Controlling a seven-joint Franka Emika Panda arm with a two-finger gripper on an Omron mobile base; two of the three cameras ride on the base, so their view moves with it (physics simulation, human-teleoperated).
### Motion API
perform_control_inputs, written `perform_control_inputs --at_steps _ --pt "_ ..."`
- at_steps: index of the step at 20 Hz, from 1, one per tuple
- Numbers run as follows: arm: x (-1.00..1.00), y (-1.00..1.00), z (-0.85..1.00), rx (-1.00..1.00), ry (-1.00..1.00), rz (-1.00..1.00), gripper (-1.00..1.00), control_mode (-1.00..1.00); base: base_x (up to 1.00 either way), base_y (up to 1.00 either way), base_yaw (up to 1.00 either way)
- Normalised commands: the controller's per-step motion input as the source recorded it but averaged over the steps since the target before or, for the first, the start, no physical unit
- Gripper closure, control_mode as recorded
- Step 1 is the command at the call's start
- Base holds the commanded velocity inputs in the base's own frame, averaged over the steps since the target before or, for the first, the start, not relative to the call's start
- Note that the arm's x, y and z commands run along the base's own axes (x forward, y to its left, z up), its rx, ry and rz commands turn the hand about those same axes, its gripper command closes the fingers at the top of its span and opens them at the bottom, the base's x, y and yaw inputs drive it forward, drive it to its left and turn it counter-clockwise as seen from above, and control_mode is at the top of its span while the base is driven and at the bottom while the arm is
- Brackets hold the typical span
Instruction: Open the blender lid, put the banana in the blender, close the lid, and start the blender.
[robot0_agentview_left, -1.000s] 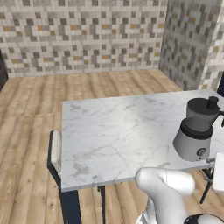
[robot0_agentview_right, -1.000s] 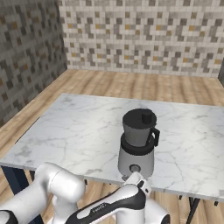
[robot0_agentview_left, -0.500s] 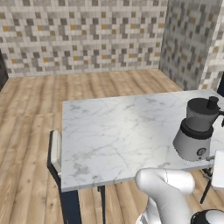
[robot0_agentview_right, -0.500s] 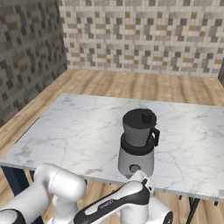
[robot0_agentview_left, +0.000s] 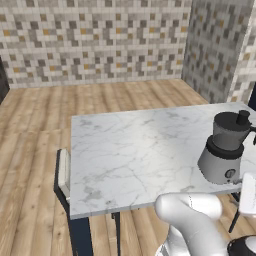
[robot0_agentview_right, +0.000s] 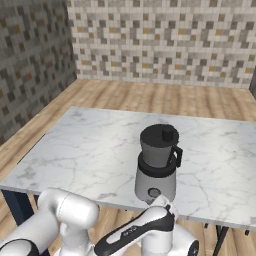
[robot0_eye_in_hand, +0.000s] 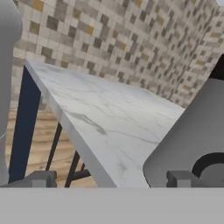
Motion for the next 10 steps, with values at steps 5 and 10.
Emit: perform_control_inputs --at_steps 5,10 --pt "0.13 -0.05 -0.26 0.00 0.00 0.00 -1.00 -1.00 0.00 0.00 0.00" --pt "0.18 -0.05 -0.12 0.00 0.00 0.00 -1.00 -1.00 0.00 0.00 0.00"
